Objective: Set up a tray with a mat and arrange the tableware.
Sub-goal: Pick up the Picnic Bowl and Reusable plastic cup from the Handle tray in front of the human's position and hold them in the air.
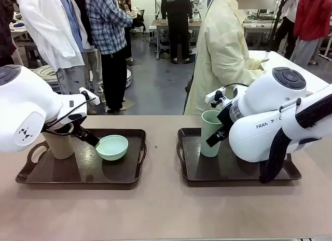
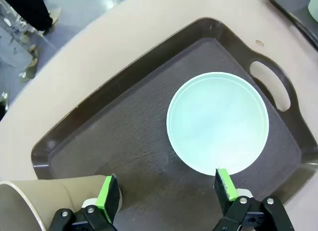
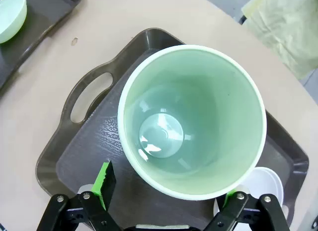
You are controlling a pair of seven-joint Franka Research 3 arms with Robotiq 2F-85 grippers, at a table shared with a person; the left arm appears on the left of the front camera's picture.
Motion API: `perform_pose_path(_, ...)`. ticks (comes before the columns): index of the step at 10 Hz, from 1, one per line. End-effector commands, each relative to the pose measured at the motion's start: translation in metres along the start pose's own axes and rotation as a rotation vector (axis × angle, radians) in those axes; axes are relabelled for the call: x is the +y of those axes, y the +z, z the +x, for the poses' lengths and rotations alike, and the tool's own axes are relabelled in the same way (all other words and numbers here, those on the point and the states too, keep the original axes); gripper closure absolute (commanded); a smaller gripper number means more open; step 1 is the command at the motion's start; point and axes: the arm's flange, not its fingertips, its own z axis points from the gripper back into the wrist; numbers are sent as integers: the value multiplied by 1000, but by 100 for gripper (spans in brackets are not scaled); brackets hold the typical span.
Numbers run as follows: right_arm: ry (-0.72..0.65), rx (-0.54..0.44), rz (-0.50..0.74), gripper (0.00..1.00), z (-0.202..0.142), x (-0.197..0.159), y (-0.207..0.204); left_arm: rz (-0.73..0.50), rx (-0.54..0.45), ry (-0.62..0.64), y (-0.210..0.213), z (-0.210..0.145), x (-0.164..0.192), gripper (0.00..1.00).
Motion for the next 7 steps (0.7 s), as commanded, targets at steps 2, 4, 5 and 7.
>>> perform_pose_path(2, 0, 0, 0, 0, 0, 0, 0, 0, 0, 0, 0, 0, 0, 0)
perform_pose_path(4, 0, 0, 0, 0, 0, 0, 0, 0, 0, 0, 0, 0, 0, 0)
perform_pose_path(5, 0, 0, 0, 0, 0, 0, 0, 0, 0, 0, 0, 0, 0, 0)
perform_pose_path(7, 0, 0, 0, 0, 0, 0, 0, 0, 0, 0, 0, 0, 0, 0)
